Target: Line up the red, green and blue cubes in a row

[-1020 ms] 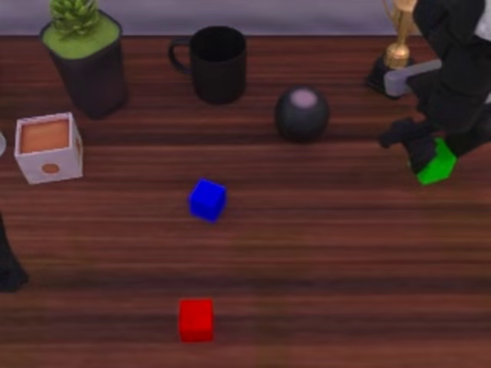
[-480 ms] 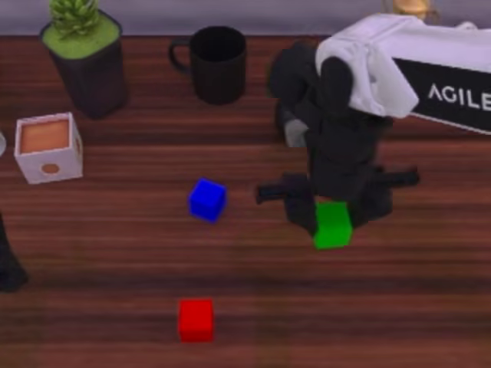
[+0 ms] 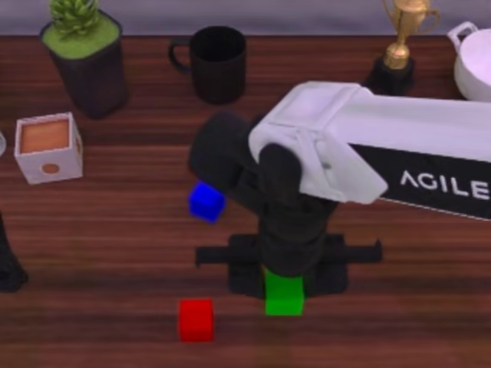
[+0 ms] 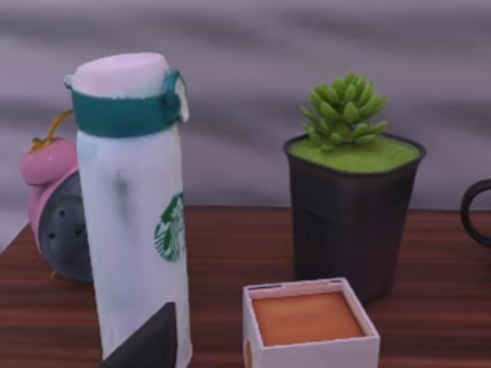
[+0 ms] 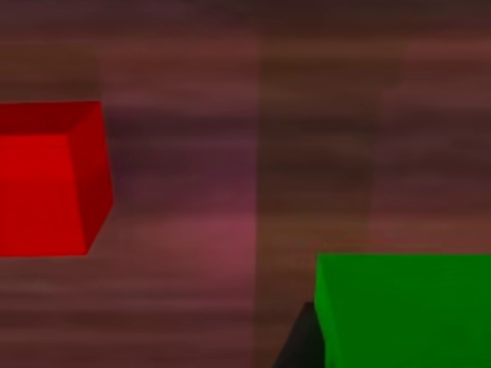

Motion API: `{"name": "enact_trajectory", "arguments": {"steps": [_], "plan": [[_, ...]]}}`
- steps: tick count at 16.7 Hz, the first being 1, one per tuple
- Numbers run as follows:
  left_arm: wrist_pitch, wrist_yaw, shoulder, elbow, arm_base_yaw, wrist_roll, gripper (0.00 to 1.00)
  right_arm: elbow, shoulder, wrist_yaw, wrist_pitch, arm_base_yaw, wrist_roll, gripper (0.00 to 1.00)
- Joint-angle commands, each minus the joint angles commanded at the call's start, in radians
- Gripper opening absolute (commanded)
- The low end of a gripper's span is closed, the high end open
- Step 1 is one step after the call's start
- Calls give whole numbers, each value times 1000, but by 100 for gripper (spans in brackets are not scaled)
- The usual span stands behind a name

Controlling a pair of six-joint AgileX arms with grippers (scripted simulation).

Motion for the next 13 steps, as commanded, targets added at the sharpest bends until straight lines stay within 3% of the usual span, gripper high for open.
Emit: {"name": "enact_trajectory", "arguments": {"steps": [6,13], "plan": [[0,0,0,0,0,0,100,-11,9,-1,17,-1,0,0],[0,0,0,0,0,0,100,-158,88,1,248,4,6,0]]}}
